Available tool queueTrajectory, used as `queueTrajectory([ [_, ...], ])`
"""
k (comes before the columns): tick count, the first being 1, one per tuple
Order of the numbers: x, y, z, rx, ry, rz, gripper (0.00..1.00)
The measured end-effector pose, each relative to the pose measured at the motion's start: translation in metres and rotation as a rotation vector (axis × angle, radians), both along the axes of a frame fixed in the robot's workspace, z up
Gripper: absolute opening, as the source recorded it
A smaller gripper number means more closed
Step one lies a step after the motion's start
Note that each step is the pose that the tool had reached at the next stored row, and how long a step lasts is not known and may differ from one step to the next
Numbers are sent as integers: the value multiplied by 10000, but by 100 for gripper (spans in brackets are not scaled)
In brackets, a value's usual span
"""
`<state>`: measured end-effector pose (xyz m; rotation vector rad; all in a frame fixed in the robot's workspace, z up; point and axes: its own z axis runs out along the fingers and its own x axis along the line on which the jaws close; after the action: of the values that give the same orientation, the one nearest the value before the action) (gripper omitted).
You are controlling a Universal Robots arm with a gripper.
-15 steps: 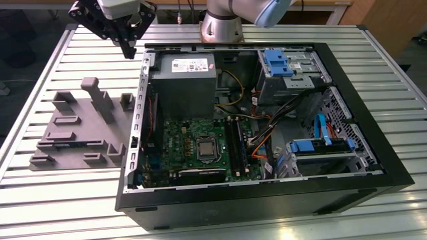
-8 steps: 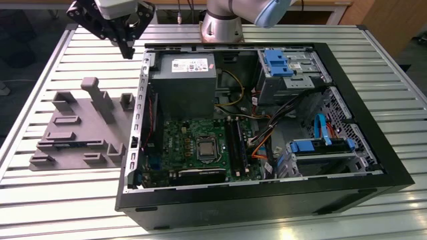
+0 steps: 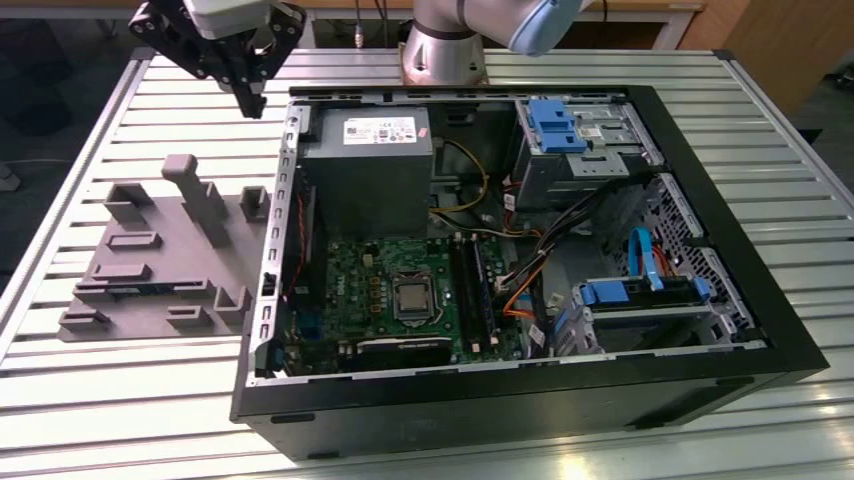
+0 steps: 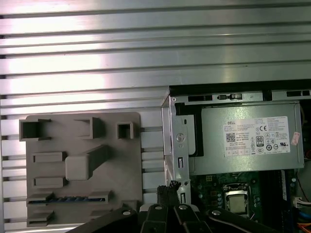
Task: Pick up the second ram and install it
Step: 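Reach for the second ram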
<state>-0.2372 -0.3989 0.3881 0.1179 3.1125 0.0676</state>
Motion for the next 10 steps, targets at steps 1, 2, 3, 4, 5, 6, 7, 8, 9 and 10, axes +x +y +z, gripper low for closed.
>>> queueTrajectory([
  [1,-4,0,0,0,0,0,11],
  [2,-8,0,0,0,0,0,11],
  [3,-12,0,-1,0,0,0,11],
  [4,-16,0,-1,1,-1,0,11],
  [5,-21,0,-1,0,0,0,11],
  [6,-25,0,-1,0,0,0,11],
  [7,-29,0,-2,1,0,0,11],
  [8,-34,0,-2,1,-1,0,11],
  [9,-38,0,-2,0,0,-1,11],
  [10,-43,0,-2,0,0,-1,11],
])
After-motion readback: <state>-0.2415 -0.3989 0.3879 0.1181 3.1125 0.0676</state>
